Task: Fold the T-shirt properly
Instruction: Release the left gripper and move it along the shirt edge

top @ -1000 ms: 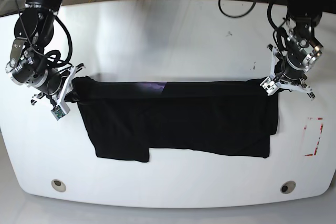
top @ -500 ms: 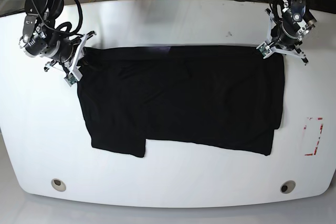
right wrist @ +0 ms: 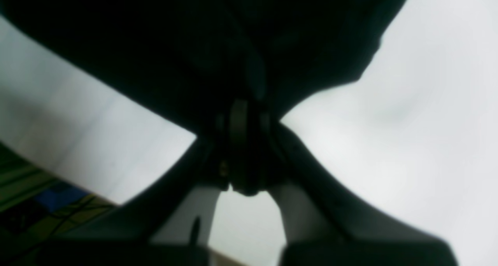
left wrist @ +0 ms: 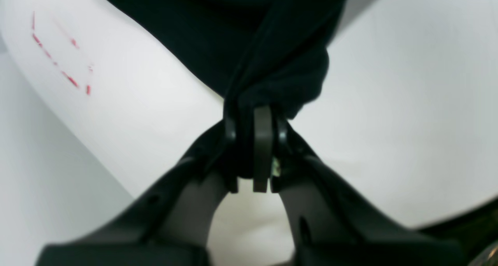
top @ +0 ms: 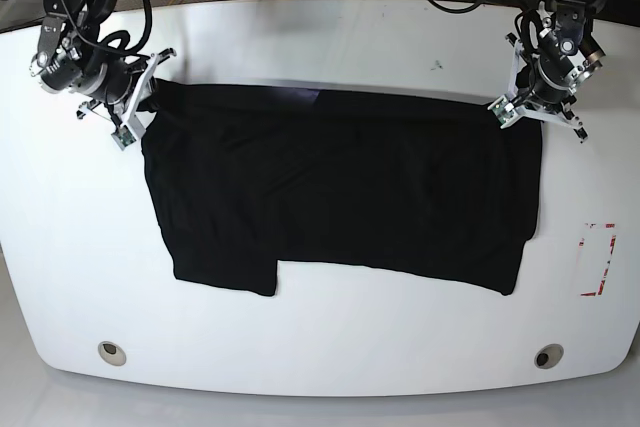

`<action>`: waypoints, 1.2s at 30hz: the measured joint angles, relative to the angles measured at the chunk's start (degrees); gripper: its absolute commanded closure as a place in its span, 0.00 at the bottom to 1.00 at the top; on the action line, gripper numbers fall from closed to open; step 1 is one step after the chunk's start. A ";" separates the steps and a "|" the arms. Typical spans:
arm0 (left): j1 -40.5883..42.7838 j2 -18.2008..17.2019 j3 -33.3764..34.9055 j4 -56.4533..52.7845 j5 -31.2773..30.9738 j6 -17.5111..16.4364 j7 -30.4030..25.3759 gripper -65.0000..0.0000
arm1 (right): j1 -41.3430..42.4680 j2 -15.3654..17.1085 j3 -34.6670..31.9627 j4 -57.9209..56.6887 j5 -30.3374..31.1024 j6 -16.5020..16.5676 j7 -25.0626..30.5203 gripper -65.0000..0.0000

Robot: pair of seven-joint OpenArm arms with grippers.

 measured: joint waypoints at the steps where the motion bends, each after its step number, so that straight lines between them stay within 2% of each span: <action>1: 0.90 -0.57 0.22 0.00 -0.02 -0.02 0.02 1.00 | -0.50 -0.11 0.26 -0.02 -0.20 -0.02 -0.17 1.00; 9: 0.96 -1.92 2.86 -0.02 0.13 0.00 0.74 1.00 | 0.13 -3.93 3.06 -0.02 -0.52 -0.02 -0.42 1.00; 14: -4.35 -1.79 6.25 -0.13 0.07 -0.20 1.05 0.99 | 1.62 -4.26 2.91 -0.42 -1.51 -0.02 -0.46 1.00; 23: -12.13 -1.92 6.23 -4.55 -0.46 -0.24 0.87 0.98 | 1.81 -3.98 2.99 -3.78 -1.27 -0.02 0.39 1.00; 26: -15.08 -1.88 6.25 -8.90 -0.79 -0.22 0.70 0.80 | 1.81 -3.96 2.97 -3.76 -0.44 0.00 1.20 1.00; 28: -16.76 -1.79 6.27 -11.52 -0.20 -0.17 0.92 0.55 | 1.66 -4.07 2.95 -3.74 -0.57 0.00 1.40 1.00; 31: -19.26 -1.81 6.03 -15.30 0.92 0.04 1.68 0.26 | 1.38 -3.82 3.19 -3.82 -2.16 -0.07 0.87 1.00; 33: -20.72 -0.92 5.05 -16.35 -0.04 0.04 1.95 0.20 | 1.38 -3.78 3.34 -3.82 -2.12 -0.07 0.85 1.00; 36: -21.70 0.98 1.16 -16.31 -7.08 0.09 1.25 0.20 | 1.42 -4.02 3.30 -3.80 -1.66 -0.04 0.94 1.00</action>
